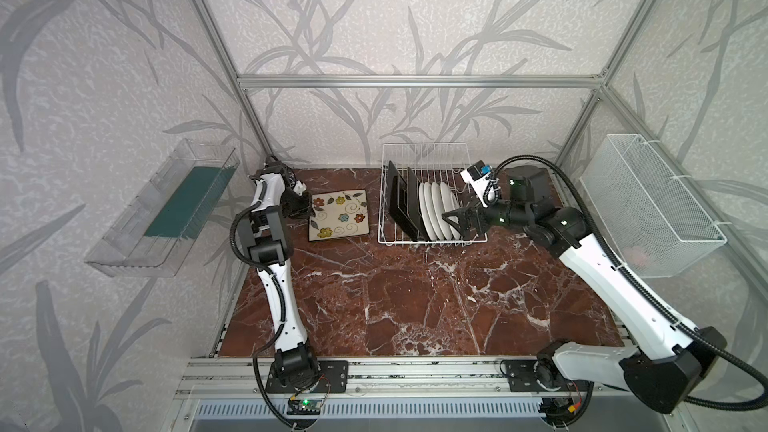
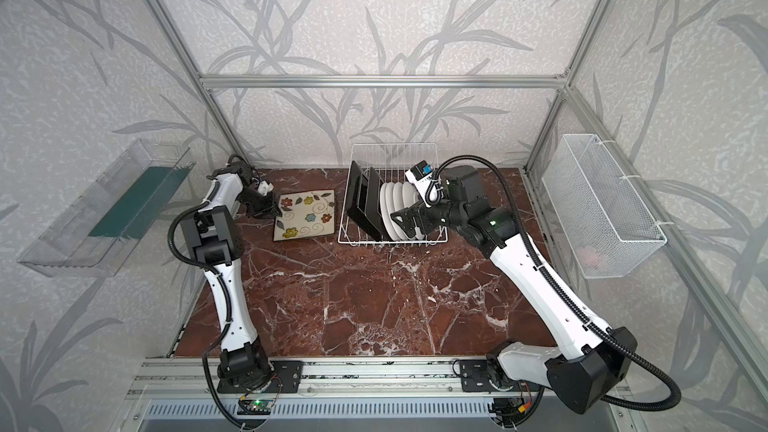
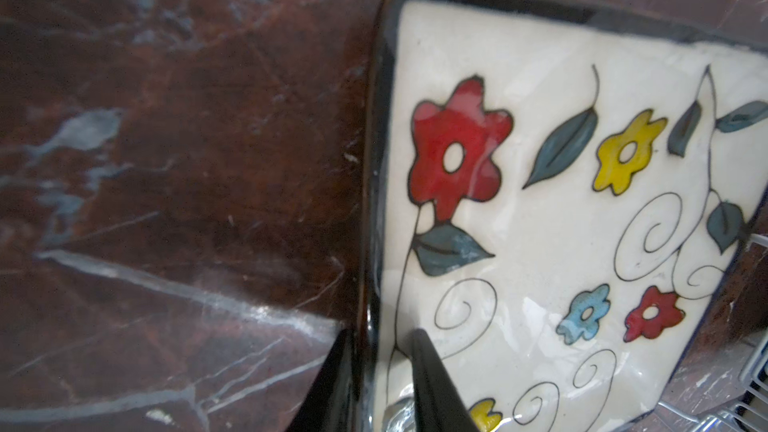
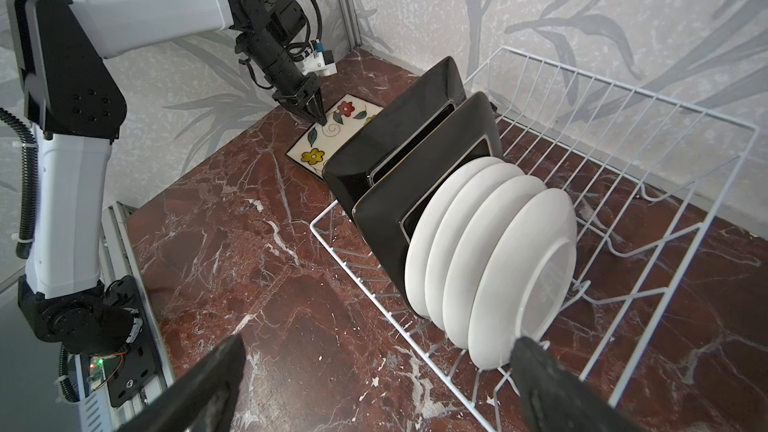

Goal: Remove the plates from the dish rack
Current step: 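Lay the flower plate flat on the table and open the left gripper, then move the left gripper up to the black square plates in the rack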

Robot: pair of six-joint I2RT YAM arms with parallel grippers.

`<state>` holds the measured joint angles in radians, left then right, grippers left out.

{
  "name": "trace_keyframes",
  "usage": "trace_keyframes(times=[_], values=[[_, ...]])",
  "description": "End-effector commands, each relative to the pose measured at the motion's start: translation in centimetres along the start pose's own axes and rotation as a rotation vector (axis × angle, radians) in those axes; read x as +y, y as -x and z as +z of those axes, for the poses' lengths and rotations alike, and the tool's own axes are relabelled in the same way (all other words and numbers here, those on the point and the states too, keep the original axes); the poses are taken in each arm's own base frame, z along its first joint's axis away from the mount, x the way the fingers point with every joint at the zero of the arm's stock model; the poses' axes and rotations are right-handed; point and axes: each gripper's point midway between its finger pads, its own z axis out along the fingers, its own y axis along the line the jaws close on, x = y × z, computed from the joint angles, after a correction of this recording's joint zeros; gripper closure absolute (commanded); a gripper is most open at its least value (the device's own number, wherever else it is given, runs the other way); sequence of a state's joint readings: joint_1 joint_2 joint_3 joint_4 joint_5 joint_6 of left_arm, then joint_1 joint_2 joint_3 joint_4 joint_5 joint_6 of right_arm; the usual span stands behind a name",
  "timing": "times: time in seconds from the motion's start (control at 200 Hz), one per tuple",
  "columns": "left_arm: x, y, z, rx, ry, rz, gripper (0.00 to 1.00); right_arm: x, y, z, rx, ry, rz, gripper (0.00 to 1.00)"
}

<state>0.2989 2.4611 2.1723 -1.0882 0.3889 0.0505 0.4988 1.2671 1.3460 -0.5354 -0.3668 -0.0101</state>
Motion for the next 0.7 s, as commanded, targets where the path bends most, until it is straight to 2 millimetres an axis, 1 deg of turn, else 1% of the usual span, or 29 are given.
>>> trace_keyframes(times=[0.0, 0.12, 0.215, 0.315, 0.37, 0.535, 0.605, 0.695], values=[[3.2, -0.6, 2.7, 0.039, 0.073, -0.047, 0.77, 0.2, 0.3, -0.3, -0.02, -0.005, 0.001, 0.01], [3.4, -0.5, 2.9, 0.04, 0.081, -0.052, 0.78, 0.1, 0.3, -0.3, -0.021, -0.01, 0.002, 0.01], [3.5, -0.2, 2.6, 0.031, 0.093, -0.05, 0.77, 0.0, 0.3, -0.3, -0.02, -0.012, 0.003, 0.01], [2.9, 0.1, 1.6, 0.016, 0.079, -0.052, 0.78, 0.0, 0.4, -0.2, -0.024, -0.012, 0.003, 0.01], [2.3, 0.4, 0.8, -0.003, 0.071, -0.049, 0.76, 0.1, 0.4, -0.3, -0.026, -0.011, 0.004, 0.01], [0.1, 1.2, -2.2, -0.064, 0.081, -0.003, 0.71, 0.1, 0.6, -0.7, -0.038, -0.019, 0.002, 0.01], [-1.7, 1.6, -3.8, -0.096, 0.061, 0.024, 0.68, 0.1, 0.6, -0.9, -0.041, -0.024, 0.001, 0.01], [-4.8, 2.0, -6.1, -0.146, -0.058, 0.04, 0.61, 0.1, 0.5, -1.2, -0.039, -0.029, 0.005, 0.01]])
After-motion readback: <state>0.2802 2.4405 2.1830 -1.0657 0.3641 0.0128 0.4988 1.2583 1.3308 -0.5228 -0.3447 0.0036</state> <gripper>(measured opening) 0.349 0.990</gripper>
